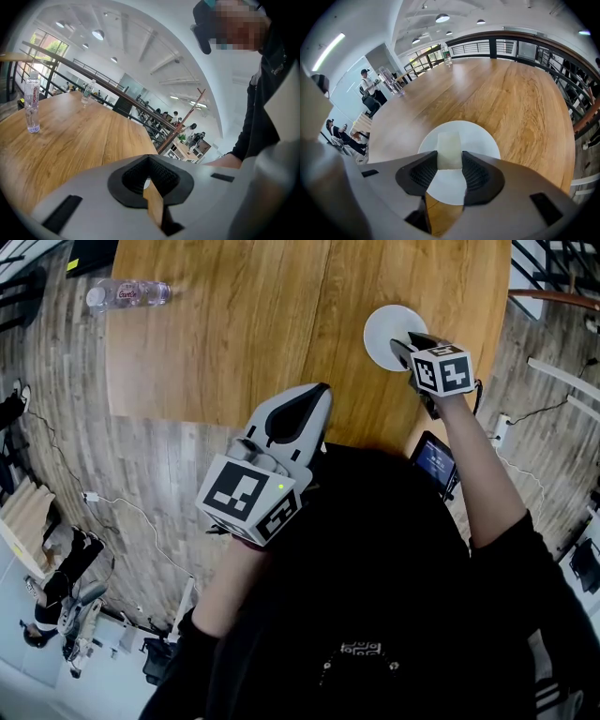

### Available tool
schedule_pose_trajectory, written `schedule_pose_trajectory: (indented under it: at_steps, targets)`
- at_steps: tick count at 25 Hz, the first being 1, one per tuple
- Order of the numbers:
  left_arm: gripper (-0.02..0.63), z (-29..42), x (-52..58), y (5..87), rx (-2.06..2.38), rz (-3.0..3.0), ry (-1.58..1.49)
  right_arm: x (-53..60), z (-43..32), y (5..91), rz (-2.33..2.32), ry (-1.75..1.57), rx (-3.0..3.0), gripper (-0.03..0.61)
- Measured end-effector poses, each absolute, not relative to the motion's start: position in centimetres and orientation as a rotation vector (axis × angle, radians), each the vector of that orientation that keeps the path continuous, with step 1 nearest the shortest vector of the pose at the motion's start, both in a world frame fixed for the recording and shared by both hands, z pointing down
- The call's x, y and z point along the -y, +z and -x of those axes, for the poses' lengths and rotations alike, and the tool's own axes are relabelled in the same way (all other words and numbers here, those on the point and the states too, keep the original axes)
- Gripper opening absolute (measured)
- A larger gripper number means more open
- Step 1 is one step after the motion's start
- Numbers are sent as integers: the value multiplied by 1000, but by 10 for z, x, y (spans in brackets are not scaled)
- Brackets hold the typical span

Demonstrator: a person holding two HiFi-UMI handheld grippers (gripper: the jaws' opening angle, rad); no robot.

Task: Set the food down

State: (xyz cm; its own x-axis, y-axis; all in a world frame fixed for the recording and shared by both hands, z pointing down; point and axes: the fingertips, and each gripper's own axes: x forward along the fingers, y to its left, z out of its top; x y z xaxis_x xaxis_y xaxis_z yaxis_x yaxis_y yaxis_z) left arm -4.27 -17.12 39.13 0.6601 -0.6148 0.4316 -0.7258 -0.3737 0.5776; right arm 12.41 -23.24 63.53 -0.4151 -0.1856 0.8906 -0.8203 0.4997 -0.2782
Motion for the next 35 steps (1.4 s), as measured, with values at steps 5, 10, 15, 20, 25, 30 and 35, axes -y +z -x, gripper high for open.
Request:
schedule_pose_trajectory:
  at_steps: [5, 10, 15, 20, 25, 30, 35]
  targets:
    - [0, 38, 169, 395, 1024, -2101, 185, 228, -131, 646, -837, 916, 1844, 172]
    - [0, 42, 169, 395, 1041, -2089, 186, 223, -135, 653, -834, 890, 1823, 173]
    - [0, 39, 164, 398, 1029, -2087, 199, 221, -132, 653, -811, 857, 1818, 173]
    - [0, 37, 164, 398, 1027, -2098, 198, 219, -129, 655, -809, 888, 1831, 187]
    - [0, 36, 161, 399, 1029, -2111, 204, 220, -128, 650, -822, 881, 1850, 193]
    - [0, 30, 154, 395, 1008, -2136, 214, 230, -137, 635, -907, 877, 1865, 212]
    - [0, 28, 158, 380, 982, -2218, 224, 239, -140, 609, -982, 850, 1900, 212]
